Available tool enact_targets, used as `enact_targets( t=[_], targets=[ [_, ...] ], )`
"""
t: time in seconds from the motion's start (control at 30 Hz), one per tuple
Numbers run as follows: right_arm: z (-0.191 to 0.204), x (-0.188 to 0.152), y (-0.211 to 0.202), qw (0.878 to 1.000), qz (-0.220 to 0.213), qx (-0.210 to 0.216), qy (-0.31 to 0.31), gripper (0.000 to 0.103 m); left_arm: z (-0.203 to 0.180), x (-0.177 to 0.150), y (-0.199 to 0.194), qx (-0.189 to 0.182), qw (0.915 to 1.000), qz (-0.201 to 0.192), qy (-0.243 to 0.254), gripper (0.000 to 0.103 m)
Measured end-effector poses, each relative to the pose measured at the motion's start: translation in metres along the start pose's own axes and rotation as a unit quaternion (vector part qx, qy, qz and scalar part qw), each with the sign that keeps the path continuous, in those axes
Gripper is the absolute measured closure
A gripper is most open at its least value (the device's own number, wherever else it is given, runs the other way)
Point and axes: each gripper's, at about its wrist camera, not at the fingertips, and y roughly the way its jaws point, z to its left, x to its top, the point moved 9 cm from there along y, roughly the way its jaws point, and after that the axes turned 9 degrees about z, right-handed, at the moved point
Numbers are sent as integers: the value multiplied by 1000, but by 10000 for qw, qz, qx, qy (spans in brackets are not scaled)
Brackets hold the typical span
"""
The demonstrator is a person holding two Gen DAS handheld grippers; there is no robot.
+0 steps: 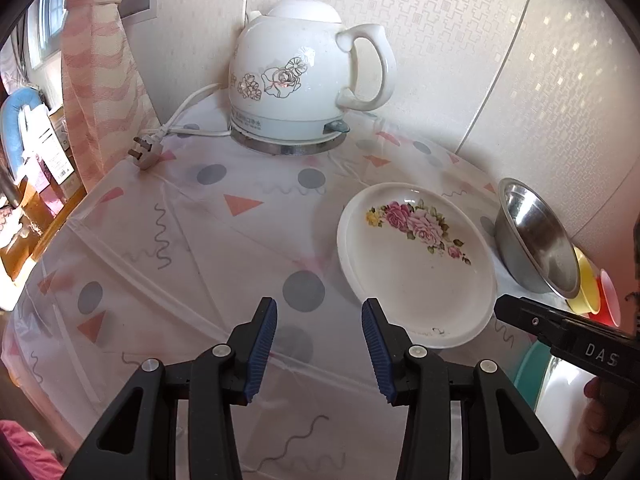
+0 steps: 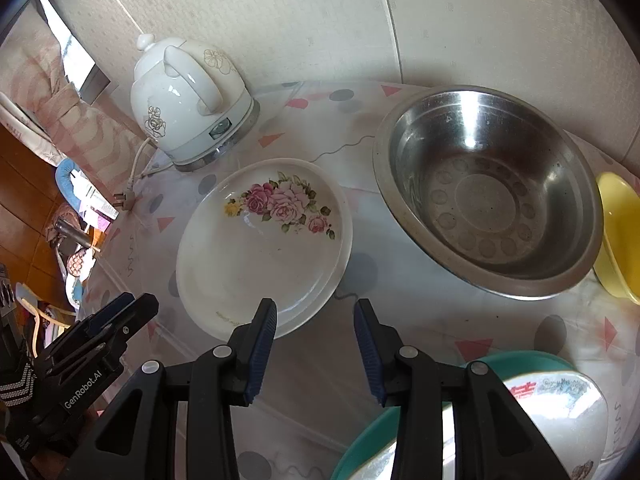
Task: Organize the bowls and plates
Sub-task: 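Move the right gripper to the small rose plate and grasp its rim, then carry the rose plate with the right gripper over the large plate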
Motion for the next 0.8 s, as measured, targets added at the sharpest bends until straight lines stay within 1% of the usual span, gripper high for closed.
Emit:
enact_targets(
  t=[0.07,0.27,0.3,0.33,0.4,0.43,0.47,0.5,0.53,0.6,0.67,0.8],
  targets=[
    [0,8,7,9999,-1,-111,-3,62,-1,9,6,-17,10000,-30,53,58],
    [-7,24,33,9993,128,-356,30,63,-4,30,30,-38,9999,61,148,58],
    [-8,25,36,9992,169,-362,40,67,-6,32,34,-69,9998,83,173,58],
    [-8,25,40,9992,216,-339,37,68,-7,34,38,-80,9997,105,202,58],
    [-4,26,42,9992,198,-328,-79,74,-11,36,45,-114,9994,138,288,60],
    [-2,26,43,9991,203,-351,-127,74,-13,36,50,-121,9992,193,316,64],
    [-1,26,43,9987,210,-423,-191,76,-14,34,55,-135,9990,272,331,71],
    [1,25,43,9984,217,-458,-250,79,-16,32,60,-198,9985,356,361,74],
    [2,23,43,9983,237,-436,-290,80,-20,30,61,-298,9981,382,391,79],
    [4,18,42,9981,312,-397,-352,81,-21,26,58,-204,9981,336,479,79],
    [6,10,40,9976,398,-384,-423,81,-19,18,55,-286,9978,349,488,80],
    [10,-14,35,9963,664,-281,-471,79,-17,-4,43,-324,9970,398,575,81]
  ],
)
